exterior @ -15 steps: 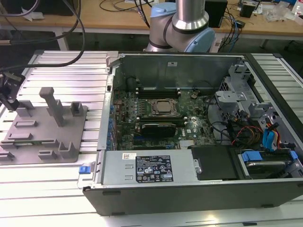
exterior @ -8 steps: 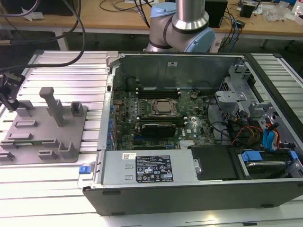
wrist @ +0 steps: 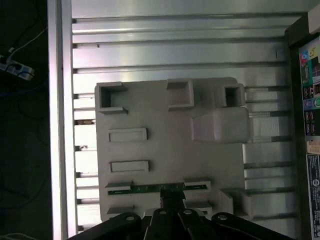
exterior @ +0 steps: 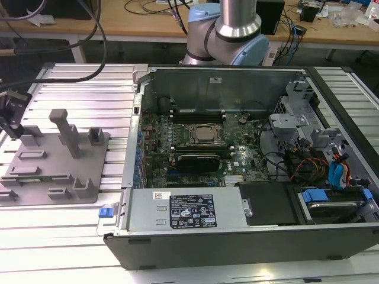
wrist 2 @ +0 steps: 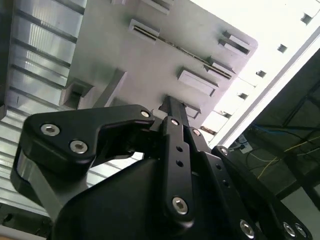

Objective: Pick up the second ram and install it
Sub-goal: 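Pick up the second ram and move it above second insertion slot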

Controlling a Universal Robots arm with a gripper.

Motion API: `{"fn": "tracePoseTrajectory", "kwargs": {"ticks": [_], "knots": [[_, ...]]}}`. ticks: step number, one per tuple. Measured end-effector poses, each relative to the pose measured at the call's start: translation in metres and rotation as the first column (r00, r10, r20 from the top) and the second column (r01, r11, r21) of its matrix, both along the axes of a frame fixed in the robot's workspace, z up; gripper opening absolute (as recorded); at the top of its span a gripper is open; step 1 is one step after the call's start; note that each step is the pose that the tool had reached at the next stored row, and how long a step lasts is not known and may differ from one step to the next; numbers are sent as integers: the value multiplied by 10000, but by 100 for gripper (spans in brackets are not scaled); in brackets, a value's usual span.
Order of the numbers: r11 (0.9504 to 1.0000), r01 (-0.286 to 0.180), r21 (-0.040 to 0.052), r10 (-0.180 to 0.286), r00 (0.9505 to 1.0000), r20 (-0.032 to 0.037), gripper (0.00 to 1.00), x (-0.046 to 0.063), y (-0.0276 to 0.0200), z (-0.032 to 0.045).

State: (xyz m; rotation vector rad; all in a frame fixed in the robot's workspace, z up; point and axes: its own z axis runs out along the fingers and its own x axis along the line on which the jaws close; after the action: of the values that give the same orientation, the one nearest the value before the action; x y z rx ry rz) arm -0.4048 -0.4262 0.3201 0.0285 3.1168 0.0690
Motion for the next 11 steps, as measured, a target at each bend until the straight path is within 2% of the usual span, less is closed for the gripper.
{"fn": "tracePoseTrajectory", "kwargs": {"ticks": [2,4,6,8,9,10,11], "knots": [[9970,-773,0,773,9970,0,8,0,0,-4],[9864,-1643,1,1643,9864,1,8,0,0,-14],[9776,-2104,-13,2104,9776,-7,8,0,0,-19],[9579,-2869,-58,2869,9580,-46,8,0,0,-29],[9454,-3258,-70,3258,9454,-60,8,0,0,-34],[9265,-3763,-77,3762,9265,-68,8,0,0,-42],[9139,-4059,-81,4059,9139,-71,8,0,0,-48]]}}
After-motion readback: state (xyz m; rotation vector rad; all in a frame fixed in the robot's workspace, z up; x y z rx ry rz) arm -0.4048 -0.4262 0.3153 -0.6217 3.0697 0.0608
